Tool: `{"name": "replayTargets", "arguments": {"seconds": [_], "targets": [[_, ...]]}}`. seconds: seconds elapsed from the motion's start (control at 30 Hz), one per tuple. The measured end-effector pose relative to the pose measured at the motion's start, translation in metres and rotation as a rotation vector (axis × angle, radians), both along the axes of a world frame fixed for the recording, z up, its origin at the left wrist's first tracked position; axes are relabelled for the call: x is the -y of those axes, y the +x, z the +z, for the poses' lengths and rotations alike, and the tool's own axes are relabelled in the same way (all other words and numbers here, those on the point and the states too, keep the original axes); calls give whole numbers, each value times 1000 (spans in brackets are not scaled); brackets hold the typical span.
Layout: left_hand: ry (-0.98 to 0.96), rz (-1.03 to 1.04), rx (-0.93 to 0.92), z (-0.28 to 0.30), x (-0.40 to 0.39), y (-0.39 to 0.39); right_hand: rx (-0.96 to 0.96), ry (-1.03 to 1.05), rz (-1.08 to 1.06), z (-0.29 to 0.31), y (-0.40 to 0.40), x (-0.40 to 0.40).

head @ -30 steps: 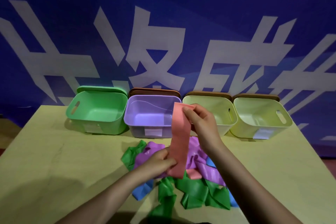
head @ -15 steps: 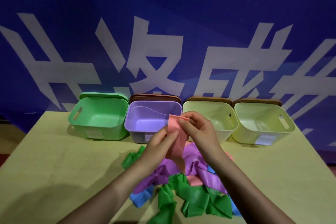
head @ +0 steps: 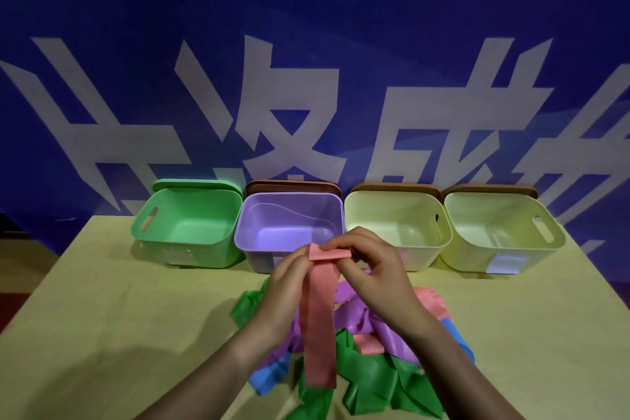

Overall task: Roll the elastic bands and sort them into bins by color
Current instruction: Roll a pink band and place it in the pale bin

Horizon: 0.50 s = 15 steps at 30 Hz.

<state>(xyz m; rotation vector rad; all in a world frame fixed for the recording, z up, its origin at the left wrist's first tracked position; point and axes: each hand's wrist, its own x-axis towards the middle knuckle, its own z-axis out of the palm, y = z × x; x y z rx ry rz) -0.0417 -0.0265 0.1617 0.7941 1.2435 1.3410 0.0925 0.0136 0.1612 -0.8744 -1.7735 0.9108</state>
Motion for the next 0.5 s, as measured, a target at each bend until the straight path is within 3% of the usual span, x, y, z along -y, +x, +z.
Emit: {"name": "replayTargets", "arguments": {"seconds": [0.13,0.3,0.5], "targets": [[-3,-68,-11,-5,1,3,20,53,11,-3,7,-2],[-42,-117,142,-8,4,9,72,96,-26,-8,11,-2],[28,5,92,-14,-1,10,103,42,46,-11,19,-1]]}}
